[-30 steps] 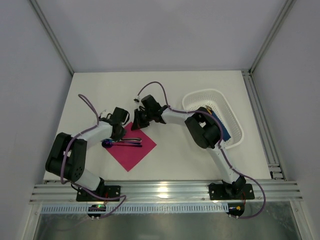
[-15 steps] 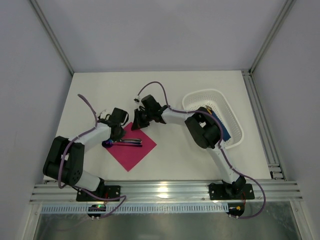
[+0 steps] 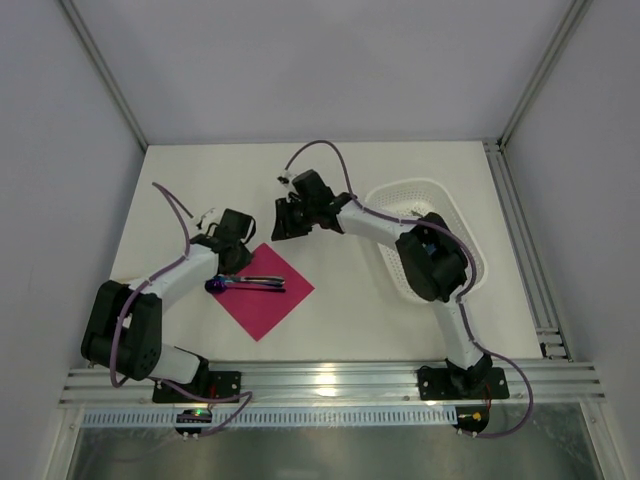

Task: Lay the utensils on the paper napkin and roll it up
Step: Roll the napkin at the center of the board.

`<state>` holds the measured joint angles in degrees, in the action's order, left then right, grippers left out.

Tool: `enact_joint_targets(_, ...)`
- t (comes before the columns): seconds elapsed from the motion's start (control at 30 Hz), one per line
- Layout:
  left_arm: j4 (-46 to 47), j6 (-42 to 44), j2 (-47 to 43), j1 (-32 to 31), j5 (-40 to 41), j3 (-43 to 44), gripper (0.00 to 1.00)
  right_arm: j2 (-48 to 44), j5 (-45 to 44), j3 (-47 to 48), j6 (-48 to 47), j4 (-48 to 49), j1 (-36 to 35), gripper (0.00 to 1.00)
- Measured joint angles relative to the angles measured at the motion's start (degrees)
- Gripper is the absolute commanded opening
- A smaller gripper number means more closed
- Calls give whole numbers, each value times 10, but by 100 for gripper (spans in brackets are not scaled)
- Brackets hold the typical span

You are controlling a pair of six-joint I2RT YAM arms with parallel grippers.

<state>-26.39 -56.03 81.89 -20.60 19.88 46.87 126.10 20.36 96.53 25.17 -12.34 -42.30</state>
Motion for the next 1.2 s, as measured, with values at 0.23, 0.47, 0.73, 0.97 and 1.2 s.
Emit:
enact_joint_targets(0.23, 28, 19, 5, 0, -49, -1, 0, -181, -36, -154, -17, -63, 34, 60)
enact_joint_targets(0.47, 71, 30, 5, 0, -87, -15, 0, -257, -26, -297, -7, -74, 30, 65)
enact_joint_targets(0.73, 104, 43, -38, -27, -111, -60, 1, -241, 2, -362, 21, -29, 26, 64)
enact_joint_targets(0.97, 105, 47, -91, -35, -105, -80, 11, -205, 26, -355, 44, 25, 16, 62)
enact_joint_targets(1.2, 112, 58, -128, -37, -105, -102, 36, -179, 35, -339, 68, 64, 7, 61)
